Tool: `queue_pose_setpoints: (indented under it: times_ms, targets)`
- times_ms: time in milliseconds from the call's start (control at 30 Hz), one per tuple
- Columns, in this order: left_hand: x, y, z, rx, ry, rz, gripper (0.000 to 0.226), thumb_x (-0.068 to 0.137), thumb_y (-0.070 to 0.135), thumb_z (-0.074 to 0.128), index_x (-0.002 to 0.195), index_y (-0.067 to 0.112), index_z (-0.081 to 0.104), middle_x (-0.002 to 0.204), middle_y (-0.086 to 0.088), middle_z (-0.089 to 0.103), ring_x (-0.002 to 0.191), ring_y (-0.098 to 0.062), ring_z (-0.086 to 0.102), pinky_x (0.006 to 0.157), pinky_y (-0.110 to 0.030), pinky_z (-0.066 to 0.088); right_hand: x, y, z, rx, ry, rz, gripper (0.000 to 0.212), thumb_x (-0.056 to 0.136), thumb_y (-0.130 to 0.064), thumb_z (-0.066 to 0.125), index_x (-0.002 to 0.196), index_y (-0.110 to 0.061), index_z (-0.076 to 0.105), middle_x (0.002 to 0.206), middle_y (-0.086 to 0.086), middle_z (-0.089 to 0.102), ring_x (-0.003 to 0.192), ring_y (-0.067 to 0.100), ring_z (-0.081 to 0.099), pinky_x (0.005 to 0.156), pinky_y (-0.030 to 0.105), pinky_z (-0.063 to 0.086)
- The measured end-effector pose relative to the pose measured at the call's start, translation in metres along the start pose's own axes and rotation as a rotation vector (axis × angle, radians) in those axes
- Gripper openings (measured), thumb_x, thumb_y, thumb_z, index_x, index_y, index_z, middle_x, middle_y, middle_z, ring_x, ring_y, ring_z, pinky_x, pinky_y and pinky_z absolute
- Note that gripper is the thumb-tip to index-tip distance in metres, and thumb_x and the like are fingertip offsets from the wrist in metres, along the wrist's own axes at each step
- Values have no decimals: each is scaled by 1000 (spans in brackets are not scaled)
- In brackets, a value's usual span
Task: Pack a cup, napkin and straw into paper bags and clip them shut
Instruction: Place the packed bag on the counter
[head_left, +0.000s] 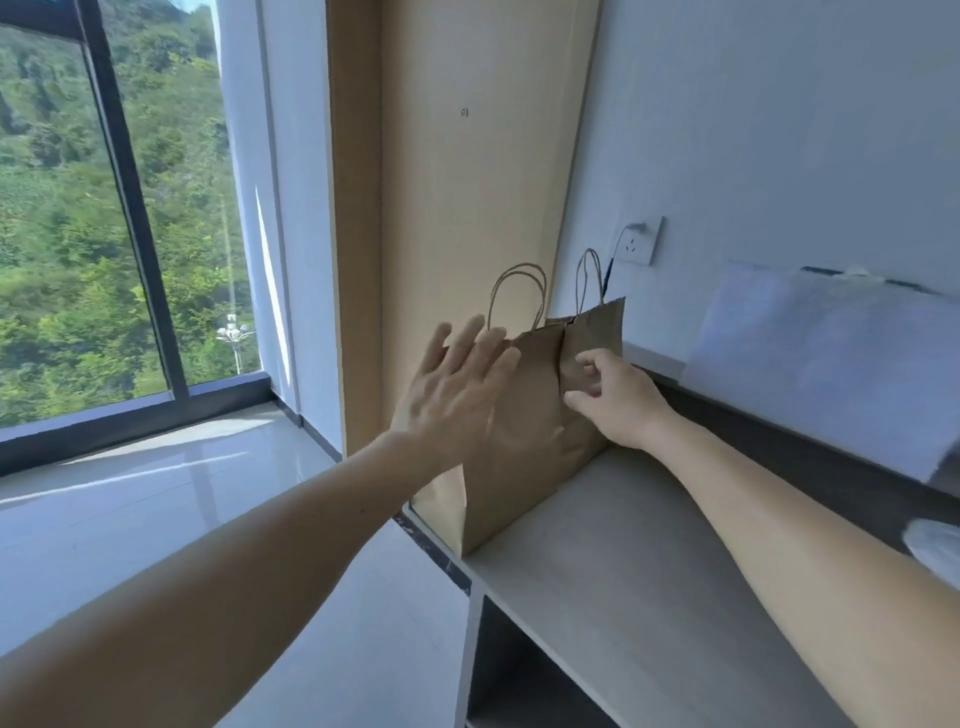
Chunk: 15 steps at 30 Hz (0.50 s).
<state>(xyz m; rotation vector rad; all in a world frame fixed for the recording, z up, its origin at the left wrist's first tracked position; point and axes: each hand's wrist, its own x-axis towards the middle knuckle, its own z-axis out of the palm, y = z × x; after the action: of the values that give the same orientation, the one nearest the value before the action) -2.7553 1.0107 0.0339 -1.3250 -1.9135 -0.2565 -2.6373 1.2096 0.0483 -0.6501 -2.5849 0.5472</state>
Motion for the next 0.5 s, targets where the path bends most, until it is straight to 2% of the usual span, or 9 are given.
queue_pose_setpoints:
  times_ms: [33,100,200,267,367,500]
  targets:
    - [1,8,-3,-11,-14,68,46,89,25,48,133,12,54,142,-9,49,142,-32,33,118,-48,15,-15,0,-4,-25,-63,44,59,93,-35,63,145,-19,40,145,3,47,128,21,50,103,34,40]
    - [3,30,-7,-41,-166,132,41,91,35,45,123,14,58,134,-7,53,138,-30,36,116,-45,18,-49,3,-14,-94,-175,130,61,93,-37,62,147,-21,39,150,3,43,132,22,46,107,36,39]
    - [9,67,-10,-80,-421,128,40,90,42,51,123,21,56,132,-4,51,128,-27,40,106,-43,30,-102,11,-36,-209,-257,257,60,94,-39,61,147,-21,39,152,1,40,136,22,43,110,38,36]
    - [12,98,-16,-108,-512,192,40,89,41,54,123,20,55,129,-5,50,123,-27,43,100,-43,34,-141,19,-55,-255,-257,341,59,94,-40,60,146,-21,41,151,1,41,135,22,43,109,37,36]
    - [17,152,-32,-184,-563,298,45,89,42,55,129,21,51,130,-4,48,120,-26,44,98,-41,36,-200,36,-92,-302,-226,457,58,93,-43,61,143,-21,45,147,1,44,131,22,46,105,34,39]
    - [32,225,-69,-317,-518,379,49,89,42,54,134,23,49,134,-3,47,123,-26,44,99,-40,37,-280,65,-147,-260,-56,596,50,90,-39,65,134,-18,53,139,4,54,121,23,54,96,34,44]
